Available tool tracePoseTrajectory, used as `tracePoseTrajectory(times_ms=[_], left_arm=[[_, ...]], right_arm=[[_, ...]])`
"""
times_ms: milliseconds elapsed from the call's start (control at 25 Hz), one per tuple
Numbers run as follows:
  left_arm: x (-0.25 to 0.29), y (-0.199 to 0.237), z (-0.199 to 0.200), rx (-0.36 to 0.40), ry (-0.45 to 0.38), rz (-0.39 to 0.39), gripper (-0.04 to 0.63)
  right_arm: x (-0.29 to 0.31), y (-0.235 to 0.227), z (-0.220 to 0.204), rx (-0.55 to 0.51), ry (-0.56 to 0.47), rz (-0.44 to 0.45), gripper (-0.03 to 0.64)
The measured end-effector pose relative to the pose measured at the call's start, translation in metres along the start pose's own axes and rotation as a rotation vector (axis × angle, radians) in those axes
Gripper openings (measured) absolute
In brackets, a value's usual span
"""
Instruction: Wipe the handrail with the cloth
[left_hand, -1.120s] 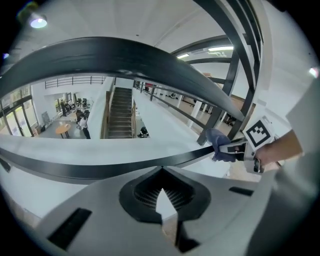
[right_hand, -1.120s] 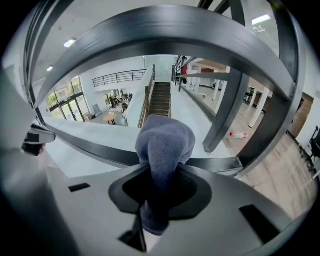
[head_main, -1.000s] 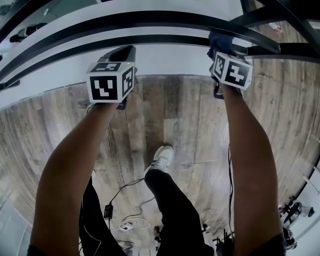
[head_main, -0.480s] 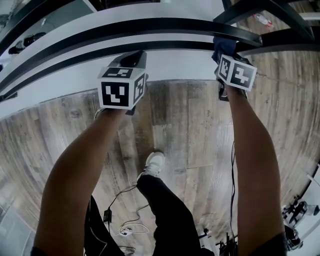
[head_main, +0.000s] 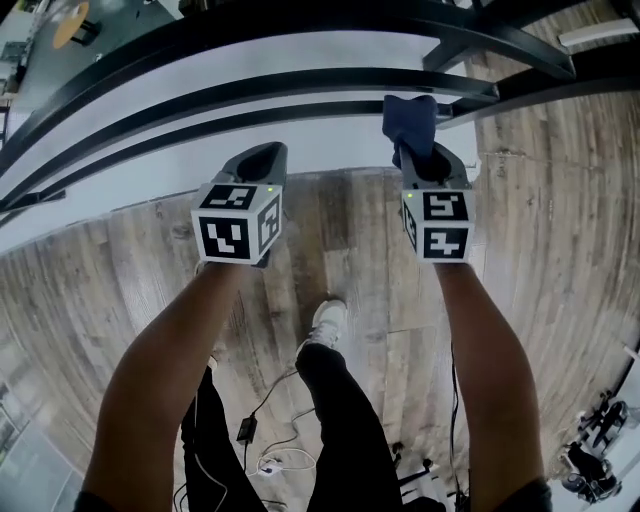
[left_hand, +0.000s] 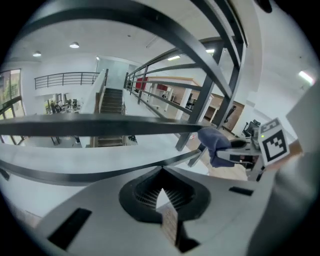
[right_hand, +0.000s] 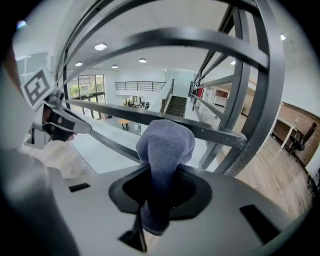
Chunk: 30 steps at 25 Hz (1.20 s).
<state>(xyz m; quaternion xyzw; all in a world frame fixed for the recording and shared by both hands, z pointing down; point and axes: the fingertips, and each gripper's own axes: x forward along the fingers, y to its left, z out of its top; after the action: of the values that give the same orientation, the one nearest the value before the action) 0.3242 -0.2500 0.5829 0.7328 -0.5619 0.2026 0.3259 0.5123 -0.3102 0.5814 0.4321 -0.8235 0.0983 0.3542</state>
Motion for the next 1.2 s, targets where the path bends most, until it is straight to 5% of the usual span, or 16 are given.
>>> tracePoseTrajectory(times_ms=[560, 800, 1000, 1200], left_arm=[[-0.330, 0.059, 0.136, 0.001, -0.265, 0.087, 0.002], [-0.470, 0.099, 0.221, 0.010, -0.382, 0.164, 0.002], [-0.590, 0.103, 0.232, -0.060, -0.419, 0.281, 0.002], [-0.661, 0.072, 0.243, -0.060, -0.505, 0.211, 0.002]], right_arm=[[-0.255, 0.198, 0.230, 0.215, -0.268, 0.024, 0.089], [-0.335, 0.236, 0.340, 0.176, -0.363, 0.066, 0.089], [-0.418, 0.266, 0.375, 0.213, -0.368, 0.070, 0.089], [-0.487, 0.291, 0.404, 0.187, -0.426, 0.052, 0.089]])
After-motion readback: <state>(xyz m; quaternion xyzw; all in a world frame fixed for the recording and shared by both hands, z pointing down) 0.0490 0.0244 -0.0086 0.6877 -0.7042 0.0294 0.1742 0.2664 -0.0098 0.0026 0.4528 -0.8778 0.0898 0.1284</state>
